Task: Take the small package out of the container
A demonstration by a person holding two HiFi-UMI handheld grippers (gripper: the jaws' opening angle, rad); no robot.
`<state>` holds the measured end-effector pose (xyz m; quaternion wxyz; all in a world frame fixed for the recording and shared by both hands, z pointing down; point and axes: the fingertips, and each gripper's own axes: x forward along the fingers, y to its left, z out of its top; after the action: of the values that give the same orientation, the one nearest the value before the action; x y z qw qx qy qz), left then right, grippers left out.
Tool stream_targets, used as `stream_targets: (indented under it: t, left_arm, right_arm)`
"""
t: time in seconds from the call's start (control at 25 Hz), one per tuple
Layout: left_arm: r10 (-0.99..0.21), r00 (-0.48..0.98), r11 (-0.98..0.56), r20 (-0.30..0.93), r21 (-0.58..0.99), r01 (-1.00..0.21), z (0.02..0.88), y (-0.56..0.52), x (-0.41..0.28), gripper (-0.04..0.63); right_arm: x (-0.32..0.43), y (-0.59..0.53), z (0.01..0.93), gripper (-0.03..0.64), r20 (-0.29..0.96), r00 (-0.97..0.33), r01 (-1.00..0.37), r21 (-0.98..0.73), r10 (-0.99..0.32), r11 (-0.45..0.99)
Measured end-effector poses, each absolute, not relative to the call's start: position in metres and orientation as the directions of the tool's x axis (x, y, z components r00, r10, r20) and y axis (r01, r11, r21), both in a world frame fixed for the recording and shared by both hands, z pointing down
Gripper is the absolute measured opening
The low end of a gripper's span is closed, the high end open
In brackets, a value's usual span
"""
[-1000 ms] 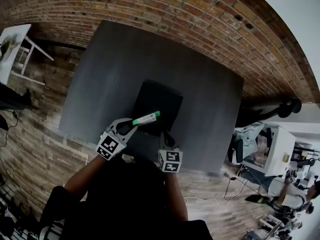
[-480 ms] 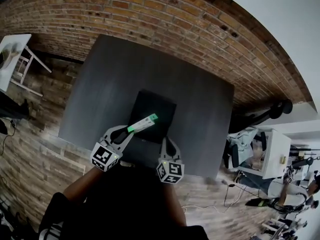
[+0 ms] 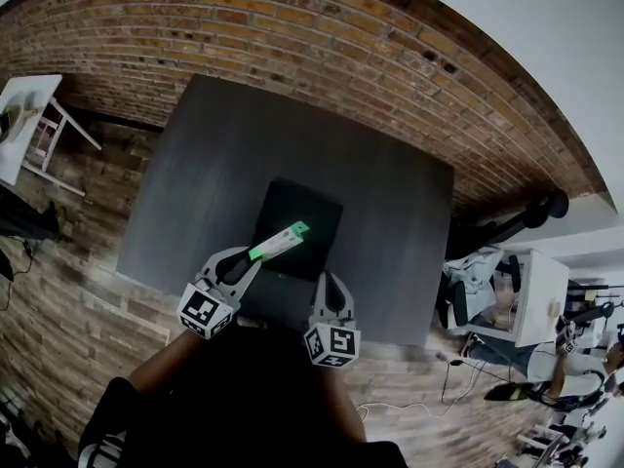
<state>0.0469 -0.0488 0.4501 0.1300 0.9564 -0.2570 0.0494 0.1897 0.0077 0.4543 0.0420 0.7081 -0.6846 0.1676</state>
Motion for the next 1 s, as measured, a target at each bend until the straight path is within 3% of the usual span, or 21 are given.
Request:
stream_targets:
  t: [1.0]
  left_arm:
    - [-0.446, 0.883, -0.859, 0.145, 0.207, -0.468, 0.451, -0.059, 0.059, 0.107]
  right_arm:
    - [0.193, -0.010, 0.447, 0.023, 0.274, -0.003, -0.985, -0.165, -0.962, -0.044]
